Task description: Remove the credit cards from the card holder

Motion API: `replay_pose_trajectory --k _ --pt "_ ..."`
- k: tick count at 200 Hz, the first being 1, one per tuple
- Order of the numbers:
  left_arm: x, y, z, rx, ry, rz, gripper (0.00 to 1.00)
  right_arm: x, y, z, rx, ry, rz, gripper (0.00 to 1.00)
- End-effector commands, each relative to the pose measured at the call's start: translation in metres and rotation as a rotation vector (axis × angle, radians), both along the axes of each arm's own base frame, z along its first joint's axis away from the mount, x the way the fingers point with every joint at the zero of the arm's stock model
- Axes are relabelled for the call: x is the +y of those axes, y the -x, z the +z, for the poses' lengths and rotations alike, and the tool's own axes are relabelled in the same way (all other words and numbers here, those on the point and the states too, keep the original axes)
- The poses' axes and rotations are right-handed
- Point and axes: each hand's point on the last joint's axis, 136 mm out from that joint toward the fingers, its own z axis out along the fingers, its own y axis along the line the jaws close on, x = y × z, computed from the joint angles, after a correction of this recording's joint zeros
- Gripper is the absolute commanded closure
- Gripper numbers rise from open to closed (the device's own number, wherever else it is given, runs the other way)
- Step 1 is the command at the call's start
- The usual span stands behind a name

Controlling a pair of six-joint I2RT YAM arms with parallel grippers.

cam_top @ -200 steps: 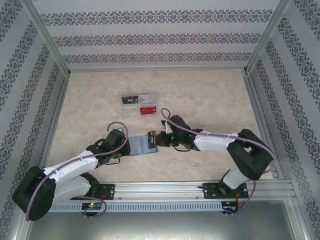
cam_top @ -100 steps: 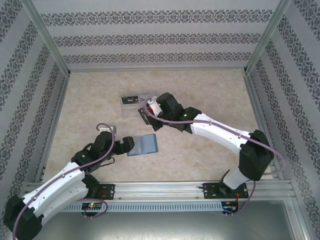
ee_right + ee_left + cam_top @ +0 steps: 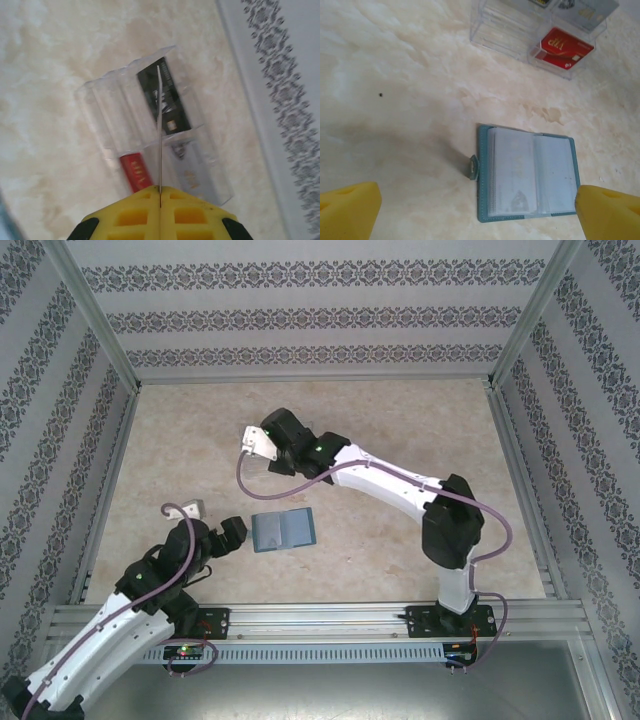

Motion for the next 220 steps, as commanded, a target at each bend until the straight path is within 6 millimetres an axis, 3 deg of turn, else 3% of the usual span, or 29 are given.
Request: replay_pose_trajectory --k 1,62,142,220 --pt "0.022 0.012 -0.007 0.027 -0.037 0.078 0.0 -0.001 -0.018 0.008 -0.097 0.151 0.053 1.0" --pt "0.024 0.016 -0.007 0.009 -0.011 0.08 0.0 0.013 -0.038 -0.014 -0.062 0.244 0.142 1.0" --pt "0.025 0.017 -0.011 0.018 -0.016 0.085 0.0 0.019 -0.057 -0.062 -0.007 0.297 0.124 1.0" --pt "0.025 0.016 -0.011 0.016 -0.018 0.083 0.0 0.024 -0.072 -0.074 -0.021 0.296 0.101 1.0"
